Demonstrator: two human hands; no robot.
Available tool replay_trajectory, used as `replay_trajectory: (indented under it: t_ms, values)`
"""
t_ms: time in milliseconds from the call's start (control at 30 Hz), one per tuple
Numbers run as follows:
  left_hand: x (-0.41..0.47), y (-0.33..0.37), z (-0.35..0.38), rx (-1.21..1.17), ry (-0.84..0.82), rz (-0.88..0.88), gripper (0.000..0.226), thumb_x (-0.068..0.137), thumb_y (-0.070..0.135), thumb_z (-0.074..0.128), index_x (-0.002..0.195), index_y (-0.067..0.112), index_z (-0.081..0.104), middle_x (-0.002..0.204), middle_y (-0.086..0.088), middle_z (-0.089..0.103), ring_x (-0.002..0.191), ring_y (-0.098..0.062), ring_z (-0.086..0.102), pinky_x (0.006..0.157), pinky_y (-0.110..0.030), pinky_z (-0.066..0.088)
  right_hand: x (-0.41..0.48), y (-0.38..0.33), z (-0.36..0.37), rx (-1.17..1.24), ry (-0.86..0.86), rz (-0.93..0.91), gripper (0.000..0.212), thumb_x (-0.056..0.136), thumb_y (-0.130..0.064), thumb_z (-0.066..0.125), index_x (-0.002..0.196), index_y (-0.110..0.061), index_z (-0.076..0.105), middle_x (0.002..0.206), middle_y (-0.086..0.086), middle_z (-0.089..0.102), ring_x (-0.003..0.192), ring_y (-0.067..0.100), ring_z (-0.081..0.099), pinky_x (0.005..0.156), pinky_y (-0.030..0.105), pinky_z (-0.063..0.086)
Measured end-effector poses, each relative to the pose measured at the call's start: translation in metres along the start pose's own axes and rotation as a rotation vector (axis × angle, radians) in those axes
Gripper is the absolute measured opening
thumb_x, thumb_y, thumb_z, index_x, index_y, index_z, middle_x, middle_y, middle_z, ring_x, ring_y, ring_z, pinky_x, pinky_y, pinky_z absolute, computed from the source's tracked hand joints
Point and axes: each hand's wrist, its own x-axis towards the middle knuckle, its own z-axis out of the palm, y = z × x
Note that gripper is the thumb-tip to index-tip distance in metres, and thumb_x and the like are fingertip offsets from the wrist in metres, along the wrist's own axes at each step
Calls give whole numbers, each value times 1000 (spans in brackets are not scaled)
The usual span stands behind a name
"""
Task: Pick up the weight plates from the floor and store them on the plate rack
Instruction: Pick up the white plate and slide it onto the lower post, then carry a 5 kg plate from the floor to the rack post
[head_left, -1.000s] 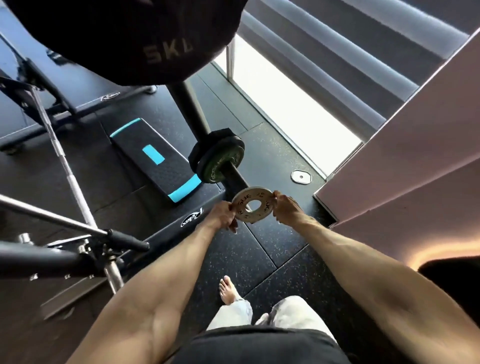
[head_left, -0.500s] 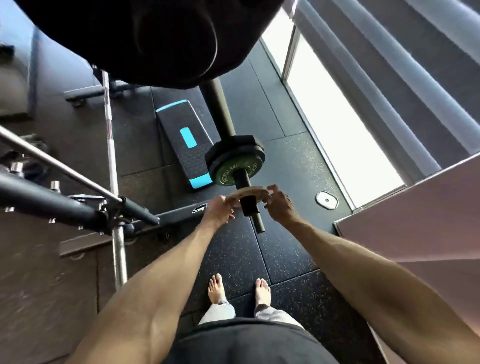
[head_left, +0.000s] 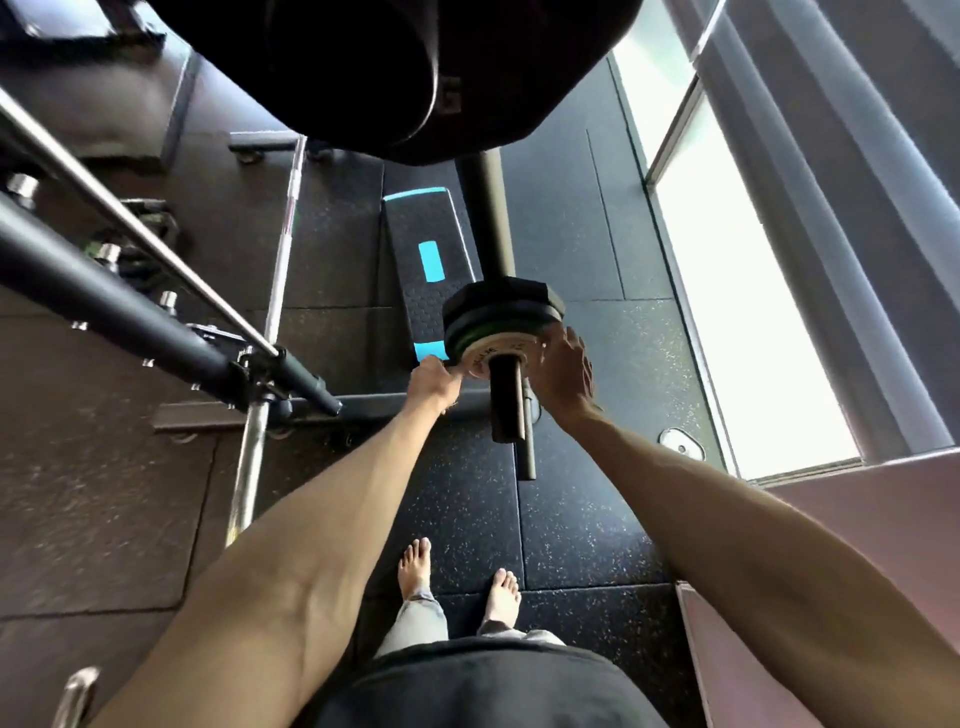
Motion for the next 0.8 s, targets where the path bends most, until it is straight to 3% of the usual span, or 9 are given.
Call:
replay_trajectory:
  t_ms: [100, 200, 367, 467, 700, 800]
  values:
    - [-12, -24, -13, 195, -35, -22, 43, 95, 43, 57, 99, 1, 65, 93, -12, 70, 85, -30, 68, 80, -44, 59, -15, -20, 12, -42, -32, -391, 16, 93, -27, 47, 99, -14, 53, 91, 8, 67, 77, 27, 65, 66, 40, 57]
    - [-25, -64, -29, 319, -73, -79, 41, 94, 42, 56, 97, 3, 68, 92, -14, 74, 81, -30, 71, 78, -43, 60, -34, -51, 40, -124, -263, -553, 13, 96, -25, 49, 98, -15, 55, 72, 3, 64, 59, 20, 60, 58, 40, 55]
    - [-78, -136, -83, 269, -59, -184, 43, 96, 37, 50, 93, -1, 70, 88, -16, 75, 77, -28, 73, 69, -33, 58, -76, -103, 103, -312, -649, -676, 20, 99, -26, 45, 102, -12, 58, 93, 14, 69, 83, 33, 66, 67, 37, 47]
    - [-114, -193, -117, 169, 29, -292, 41, 98, 35, 48, 97, -1, 68, 89, -17, 75, 79, -30, 74, 68, -33, 57, -108, -139, 143, -491, -825, -798, 26, 100, -26, 39, 109, -10, 58, 105, 17, 67, 97, 37, 64, 81, 42, 50]
    - [-185, -322, -179, 7, 146, -495, 38, 101, 28, 48, 96, -5, 66, 92, -23, 72, 90, -36, 71, 68, -32, 51, -198, -236, 244, -720, -1107, -1009, 36, 101, -24, 41, 127, -6, 57, 127, 19, 62, 118, 36, 59, 93, 38, 47]
    - [-203, -383, -211, -57, 183, -555, 42, 101, 32, 46, 107, -7, 63, 106, -24, 69, 99, -37, 68, 79, -37, 52, -237, -277, 293, -760, -1200, -1075, 34, 99, -20, 41, 123, -3, 58, 129, 19, 62, 121, 35, 58, 95, 37, 46]
